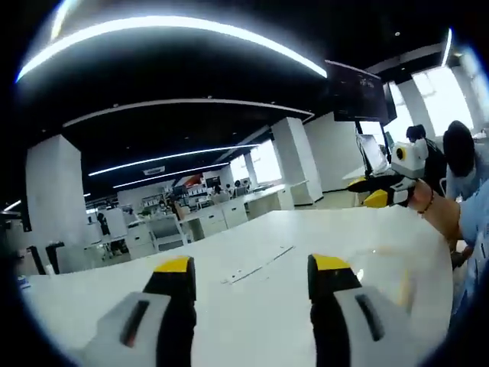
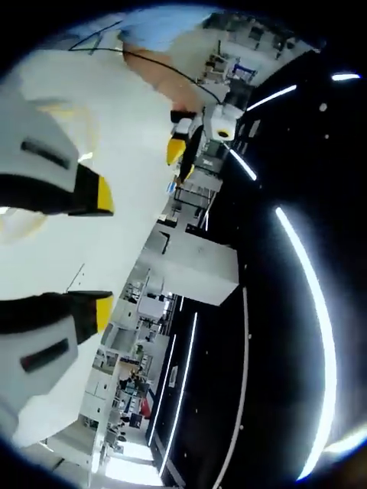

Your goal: Snap each plastic latch of the storage box into its locked position after aligning the lid with the box until every specified latch is closed and the lid sits flush.

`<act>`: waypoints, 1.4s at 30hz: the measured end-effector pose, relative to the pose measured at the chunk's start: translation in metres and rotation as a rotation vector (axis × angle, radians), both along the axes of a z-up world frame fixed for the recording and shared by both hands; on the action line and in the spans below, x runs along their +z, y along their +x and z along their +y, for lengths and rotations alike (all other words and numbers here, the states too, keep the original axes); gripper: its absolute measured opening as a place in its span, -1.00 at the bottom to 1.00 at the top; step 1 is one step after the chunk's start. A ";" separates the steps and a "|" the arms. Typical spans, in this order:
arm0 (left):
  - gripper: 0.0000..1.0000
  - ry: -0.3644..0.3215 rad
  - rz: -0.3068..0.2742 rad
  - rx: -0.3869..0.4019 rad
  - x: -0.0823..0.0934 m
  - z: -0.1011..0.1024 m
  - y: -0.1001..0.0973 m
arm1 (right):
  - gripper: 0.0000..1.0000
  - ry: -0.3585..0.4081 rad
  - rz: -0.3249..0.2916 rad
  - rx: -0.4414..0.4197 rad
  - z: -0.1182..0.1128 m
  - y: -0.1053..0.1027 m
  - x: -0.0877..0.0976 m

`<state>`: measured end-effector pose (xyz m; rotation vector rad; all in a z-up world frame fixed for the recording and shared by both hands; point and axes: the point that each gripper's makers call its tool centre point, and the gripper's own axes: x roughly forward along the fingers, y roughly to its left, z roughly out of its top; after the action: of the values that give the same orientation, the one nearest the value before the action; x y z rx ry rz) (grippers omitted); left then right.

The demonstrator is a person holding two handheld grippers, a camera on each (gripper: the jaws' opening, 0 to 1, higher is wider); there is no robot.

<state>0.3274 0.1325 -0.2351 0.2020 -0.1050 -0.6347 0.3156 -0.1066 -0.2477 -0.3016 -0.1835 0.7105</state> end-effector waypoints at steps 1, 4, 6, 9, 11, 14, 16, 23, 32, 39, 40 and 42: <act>0.18 -0.002 -0.004 0.001 0.000 0.001 -0.001 | -0.23 0.000 -0.001 -0.002 -0.001 -0.001 0.000; 0.16 -0.002 -0.027 0.005 -0.004 0.015 -0.026 | -0.24 0.005 0.000 -0.054 -0.023 -0.031 -0.009; 0.16 0.008 -0.051 0.048 -0.005 0.026 -0.032 | -0.24 -0.007 0.001 -0.096 -0.033 -0.039 -0.014; 0.16 0.001 -0.061 0.061 -0.009 0.033 -0.040 | -0.25 -0.017 -0.005 -0.130 -0.042 -0.050 -0.019; 0.16 -0.007 -0.053 0.066 -0.015 0.036 -0.041 | -0.28 -0.033 -0.003 -0.130 -0.044 -0.056 -0.025; 0.16 0.007 -0.044 0.112 -0.026 0.045 -0.038 | -0.28 -0.018 0.008 -0.133 -0.049 -0.061 -0.033; 0.16 0.014 -0.038 0.138 -0.038 0.052 -0.035 | -0.28 0.019 0.003 -0.154 -0.057 -0.064 -0.038; 0.16 -0.057 -0.016 0.192 -0.068 0.076 -0.032 | -0.29 0.085 0.038 -0.276 -0.095 -0.064 -0.073; 0.16 -0.087 -0.020 0.327 -0.081 0.111 -0.030 | -0.29 0.130 -0.032 -0.402 -0.127 -0.060 -0.079; 0.16 -0.110 -0.084 0.372 -0.070 0.112 -0.032 | -0.29 0.064 -0.066 -0.508 -0.140 -0.056 -0.080; 0.16 -0.109 -0.087 0.375 -0.070 0.112 -0.032 | -0.29 0.064 -0.067 -0.509 -0.139 -0.056 -0.080; 0.16 -0.116 -0.094 0.381 -0.068 0.113 -0.032 | -0.30 0.070 -0.075 -0.502 -0.139 -0.057 -0.078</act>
<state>0.2957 0.2459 -0.3034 0.1344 -0.1879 -0.2390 0.2591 -0.2455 -0.3257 -0.2925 -0.1932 0.1956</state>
